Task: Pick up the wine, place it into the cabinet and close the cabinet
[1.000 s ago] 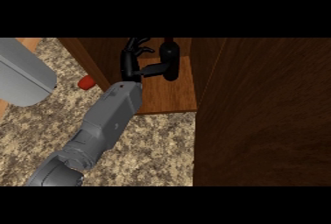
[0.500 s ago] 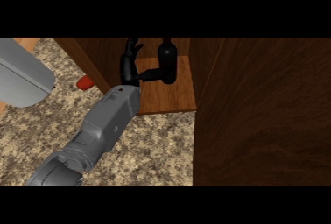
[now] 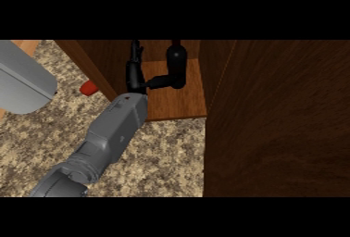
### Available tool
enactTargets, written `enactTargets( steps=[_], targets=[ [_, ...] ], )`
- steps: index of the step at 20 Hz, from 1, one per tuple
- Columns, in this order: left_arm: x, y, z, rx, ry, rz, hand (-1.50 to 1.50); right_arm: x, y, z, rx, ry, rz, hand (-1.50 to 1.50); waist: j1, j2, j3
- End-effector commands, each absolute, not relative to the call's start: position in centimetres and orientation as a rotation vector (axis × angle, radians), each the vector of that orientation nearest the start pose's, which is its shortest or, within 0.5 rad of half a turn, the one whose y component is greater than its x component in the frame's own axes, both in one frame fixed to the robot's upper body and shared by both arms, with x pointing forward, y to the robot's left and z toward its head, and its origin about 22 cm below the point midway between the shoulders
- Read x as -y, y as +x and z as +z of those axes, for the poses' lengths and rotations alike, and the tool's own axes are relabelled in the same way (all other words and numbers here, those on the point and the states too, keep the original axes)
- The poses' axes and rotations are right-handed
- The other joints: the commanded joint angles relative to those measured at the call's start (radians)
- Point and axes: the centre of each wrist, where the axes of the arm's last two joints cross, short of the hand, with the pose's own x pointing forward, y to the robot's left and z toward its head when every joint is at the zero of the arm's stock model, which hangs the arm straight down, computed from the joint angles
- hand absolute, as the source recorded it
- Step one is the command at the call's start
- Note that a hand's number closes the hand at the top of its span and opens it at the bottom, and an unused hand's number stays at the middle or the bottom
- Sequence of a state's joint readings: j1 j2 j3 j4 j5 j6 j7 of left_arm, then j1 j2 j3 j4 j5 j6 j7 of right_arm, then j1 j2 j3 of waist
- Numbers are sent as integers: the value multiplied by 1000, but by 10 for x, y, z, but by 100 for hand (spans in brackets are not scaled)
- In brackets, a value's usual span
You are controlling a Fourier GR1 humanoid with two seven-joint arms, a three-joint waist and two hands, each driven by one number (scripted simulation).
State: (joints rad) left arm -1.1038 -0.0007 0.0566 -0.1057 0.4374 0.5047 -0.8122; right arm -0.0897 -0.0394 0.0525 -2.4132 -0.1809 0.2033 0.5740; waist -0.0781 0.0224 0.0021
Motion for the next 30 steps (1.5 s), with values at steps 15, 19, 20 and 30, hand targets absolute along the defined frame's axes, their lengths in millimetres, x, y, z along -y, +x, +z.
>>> enactTargets(
  steps=[15,19,20,30],
  targets=[
    [-124,408,-17,1871,147,147,-150,208,162,199,1928,338,336,-150,12,4,-4],
    [-120,412,-9,1855,115,144,-150,208,154,196,1938,333,321,-150,11,-5,-3],
    [-123,409,-15,1867,129,164,-150,222,150,199,1942,313,329,-150,3,-5,-3],
    [-128,402,-26,1865,14,255,-150,198,152,200,1907,345,295,-150,19,-16,-3]
  ],
)
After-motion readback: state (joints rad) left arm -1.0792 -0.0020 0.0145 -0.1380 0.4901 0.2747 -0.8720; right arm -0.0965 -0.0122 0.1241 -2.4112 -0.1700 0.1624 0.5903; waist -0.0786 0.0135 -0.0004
